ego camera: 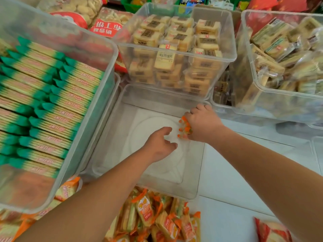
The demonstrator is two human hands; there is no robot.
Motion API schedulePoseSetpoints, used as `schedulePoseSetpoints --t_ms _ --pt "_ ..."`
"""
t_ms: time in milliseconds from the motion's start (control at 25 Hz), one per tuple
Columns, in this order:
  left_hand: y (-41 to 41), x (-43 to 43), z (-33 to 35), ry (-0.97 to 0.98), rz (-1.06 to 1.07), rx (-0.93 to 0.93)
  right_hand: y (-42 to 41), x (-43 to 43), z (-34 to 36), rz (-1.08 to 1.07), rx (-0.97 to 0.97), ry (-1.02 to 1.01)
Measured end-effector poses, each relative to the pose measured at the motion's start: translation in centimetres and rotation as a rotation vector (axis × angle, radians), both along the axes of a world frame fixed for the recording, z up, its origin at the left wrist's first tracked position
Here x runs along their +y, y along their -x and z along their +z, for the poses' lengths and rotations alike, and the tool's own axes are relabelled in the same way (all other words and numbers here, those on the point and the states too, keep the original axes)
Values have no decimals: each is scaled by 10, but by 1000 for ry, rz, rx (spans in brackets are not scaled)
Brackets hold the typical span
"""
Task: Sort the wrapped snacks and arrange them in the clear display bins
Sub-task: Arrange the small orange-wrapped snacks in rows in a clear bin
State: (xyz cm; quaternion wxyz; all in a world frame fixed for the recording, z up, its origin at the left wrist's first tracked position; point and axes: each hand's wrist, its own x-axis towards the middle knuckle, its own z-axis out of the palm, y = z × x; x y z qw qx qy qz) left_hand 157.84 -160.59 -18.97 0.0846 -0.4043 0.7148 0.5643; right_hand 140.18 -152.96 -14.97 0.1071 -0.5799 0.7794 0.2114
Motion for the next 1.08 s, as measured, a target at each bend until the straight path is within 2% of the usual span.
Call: schedulePoseSetpoints --t_ms 80,200,320,440,640,840,960,1080 --pt "13 3 -10 15 10 -25 0 8 3 -21 -44 97" --pt "30 9 -17 96 -30 -31 3 29 10 1 -101 434" --pt "46 7 -23 118 -44 10 4 53 7 -143 -124 675" --pt "59 1 -34 162 -84 44 1 71 -13 -311 -107 748" --pt "69 0 -47 158 -100 119 -3 74 -38 -285 -91 820" --pt "64 11 -52 390 -92 154 -5 73 -37 -302 -114 797" --pt "64 13 -47 275 -15 183 -5 76 -26 -331 -151 839" --pt "58 11 -34 209 72 135 -12 78 -12 -436 -213 856"
